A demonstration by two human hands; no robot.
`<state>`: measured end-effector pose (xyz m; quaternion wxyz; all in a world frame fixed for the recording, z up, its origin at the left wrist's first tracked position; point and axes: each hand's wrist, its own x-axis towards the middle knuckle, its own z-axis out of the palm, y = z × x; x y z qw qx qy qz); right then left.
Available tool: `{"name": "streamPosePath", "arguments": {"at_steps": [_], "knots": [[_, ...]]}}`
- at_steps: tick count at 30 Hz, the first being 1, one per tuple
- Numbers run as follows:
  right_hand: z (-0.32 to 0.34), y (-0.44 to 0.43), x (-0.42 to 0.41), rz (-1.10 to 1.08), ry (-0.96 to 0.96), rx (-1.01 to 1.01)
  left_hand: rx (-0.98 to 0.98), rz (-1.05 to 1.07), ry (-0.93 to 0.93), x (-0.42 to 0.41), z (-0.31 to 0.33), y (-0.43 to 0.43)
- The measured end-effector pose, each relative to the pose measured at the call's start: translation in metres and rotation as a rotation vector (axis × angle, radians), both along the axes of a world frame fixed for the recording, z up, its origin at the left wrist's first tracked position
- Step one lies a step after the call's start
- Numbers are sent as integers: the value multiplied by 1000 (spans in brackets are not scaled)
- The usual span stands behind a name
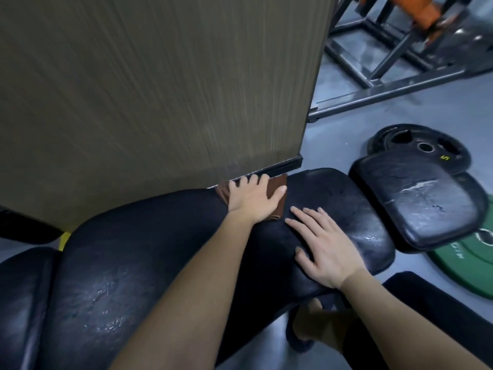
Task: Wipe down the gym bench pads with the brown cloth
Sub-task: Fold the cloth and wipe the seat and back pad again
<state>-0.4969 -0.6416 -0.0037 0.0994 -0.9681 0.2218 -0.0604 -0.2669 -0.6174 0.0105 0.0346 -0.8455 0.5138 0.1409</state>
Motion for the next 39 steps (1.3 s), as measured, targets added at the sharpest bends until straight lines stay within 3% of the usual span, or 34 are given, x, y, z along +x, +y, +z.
{"name": "streamPosePath", "arguments": {"at_steps": [6, 11, 17, 27, 39], "knots": [[2, -7, -13, -140, -127, 53, -68, -7, 40, 31, 5, 34], [1, -40, -61, -44, 38, -2, -59, 89, -56, 58, 1, 61], [-6, -45, -64, -31, -14, 20, 8, 115, -79, 45, -3, 32], [-8, -50, -66, -54, -86, 65, -52, -10, 95, -36, -6, -70], [-7, -44, -66, -113, -93, 39, -54, -7, -27, 24, -4, 16]]}}
